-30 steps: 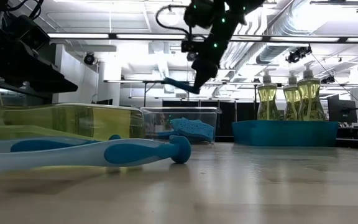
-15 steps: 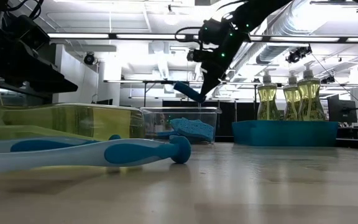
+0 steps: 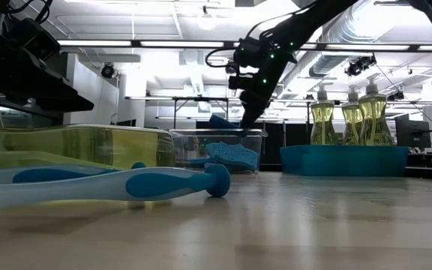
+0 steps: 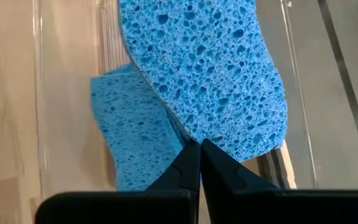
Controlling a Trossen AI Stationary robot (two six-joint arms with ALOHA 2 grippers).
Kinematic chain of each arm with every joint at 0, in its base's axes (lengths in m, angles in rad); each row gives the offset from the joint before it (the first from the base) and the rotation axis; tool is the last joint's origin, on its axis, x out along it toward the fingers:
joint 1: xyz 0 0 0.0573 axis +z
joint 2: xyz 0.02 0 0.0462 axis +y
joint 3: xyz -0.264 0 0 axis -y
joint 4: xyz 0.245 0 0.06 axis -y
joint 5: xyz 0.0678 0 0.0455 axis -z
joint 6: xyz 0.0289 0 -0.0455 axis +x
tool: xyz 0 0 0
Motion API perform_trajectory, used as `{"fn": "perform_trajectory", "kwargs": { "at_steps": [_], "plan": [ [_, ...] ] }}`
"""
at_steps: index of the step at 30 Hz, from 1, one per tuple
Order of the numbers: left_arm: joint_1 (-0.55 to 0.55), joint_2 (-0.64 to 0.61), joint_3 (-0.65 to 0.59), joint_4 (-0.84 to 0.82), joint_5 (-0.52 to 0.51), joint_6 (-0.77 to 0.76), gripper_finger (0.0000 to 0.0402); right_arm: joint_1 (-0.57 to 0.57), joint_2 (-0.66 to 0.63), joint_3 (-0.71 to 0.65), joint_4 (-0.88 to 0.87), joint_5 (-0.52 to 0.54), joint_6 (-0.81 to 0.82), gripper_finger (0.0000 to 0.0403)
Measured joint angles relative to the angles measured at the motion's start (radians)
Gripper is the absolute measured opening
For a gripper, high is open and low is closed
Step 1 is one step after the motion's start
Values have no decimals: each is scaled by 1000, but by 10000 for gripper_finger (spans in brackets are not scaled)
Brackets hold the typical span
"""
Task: Pick & Place Kitchen Sink Supplies
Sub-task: Put the sponge into the transparent bin
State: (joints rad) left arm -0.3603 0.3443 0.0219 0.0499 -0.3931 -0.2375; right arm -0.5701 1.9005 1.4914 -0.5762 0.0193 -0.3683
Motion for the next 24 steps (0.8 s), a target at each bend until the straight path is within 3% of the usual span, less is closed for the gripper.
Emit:
{"fn": "perform_trajectory", "kwargs": {
  "at_steps": [24],
  "plan": [
    [0, 0, 0, 0, 0, 0, 250, -1, 27, 0, -28, 40, -26, 1]
  ]
}}
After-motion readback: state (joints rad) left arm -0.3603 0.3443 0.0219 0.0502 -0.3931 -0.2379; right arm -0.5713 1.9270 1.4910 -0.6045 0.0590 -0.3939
